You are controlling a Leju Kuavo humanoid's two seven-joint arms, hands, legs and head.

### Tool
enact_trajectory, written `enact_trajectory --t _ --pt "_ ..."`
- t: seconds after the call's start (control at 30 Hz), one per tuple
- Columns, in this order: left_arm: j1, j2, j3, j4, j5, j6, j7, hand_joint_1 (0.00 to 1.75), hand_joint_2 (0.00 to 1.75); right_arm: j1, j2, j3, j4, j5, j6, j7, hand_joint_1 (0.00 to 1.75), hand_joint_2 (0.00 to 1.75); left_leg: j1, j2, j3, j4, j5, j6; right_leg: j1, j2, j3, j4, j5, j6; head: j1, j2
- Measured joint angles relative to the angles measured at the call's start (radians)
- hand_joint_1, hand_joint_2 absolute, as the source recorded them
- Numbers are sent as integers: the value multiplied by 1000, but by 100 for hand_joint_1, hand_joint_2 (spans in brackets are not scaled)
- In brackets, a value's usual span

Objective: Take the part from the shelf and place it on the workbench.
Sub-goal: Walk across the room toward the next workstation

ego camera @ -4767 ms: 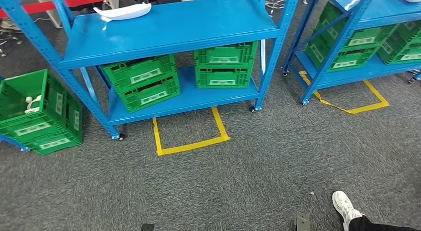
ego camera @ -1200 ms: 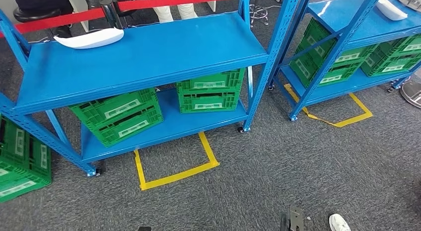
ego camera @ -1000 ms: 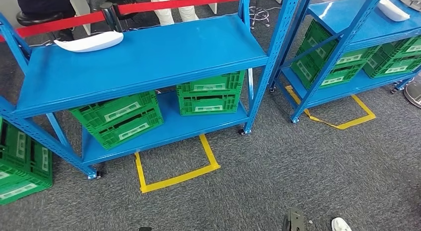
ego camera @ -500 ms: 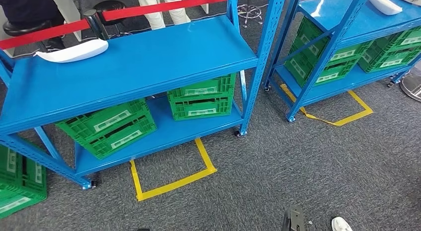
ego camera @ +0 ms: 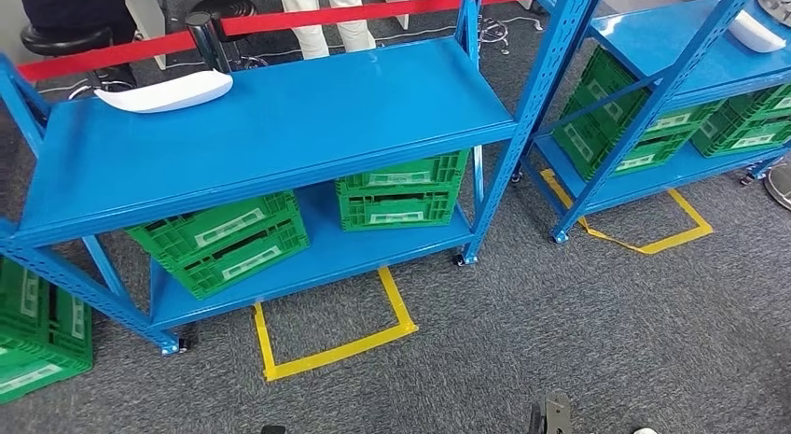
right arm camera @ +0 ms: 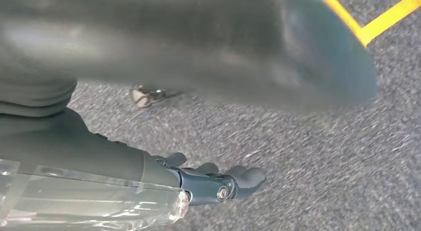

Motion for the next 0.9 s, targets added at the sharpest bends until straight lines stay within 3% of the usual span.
enact_trajectory --t 0.07,0.2,0.37,0.5,0.9 --pt "-2 -4 0 0 0 2 -1 0 0 -1 -3 0 0 0 0 0 0 175 -1 -2 1 1 -6 -5 8 -1 32 -80 26 -19 -4 0" --pt "-3 -6 0 0 1 4 -1 0 0 0 -6 2 0 0 0 -1 0 175 -1 -2 -3 3 -10 -8 10 -1 39 -102 17 1 -5 0" --pt "-3 -4 0 0 1 5 -1 0 0 -2 -7 2 0 0 1 -1 0 175 -1 -1 2 -4 -10 -10 10 -2 40 -102 13 -5 -10 0" --pt "-3 -4 0 0 2 5 -1 0 175 -3 -6 4 0 0 1 -1 0 175 0 -1 3 -6 -9 -13 10 -2 40 -102 13 -6 -12 0" --pt "-3 -4 0 0 -20 24 21 0 175 -6 -5 12 0 1 -27 44 0 175 -2 -1 5 -7 -9 -14 8 -2 44 -103 13 -6 -10 0"
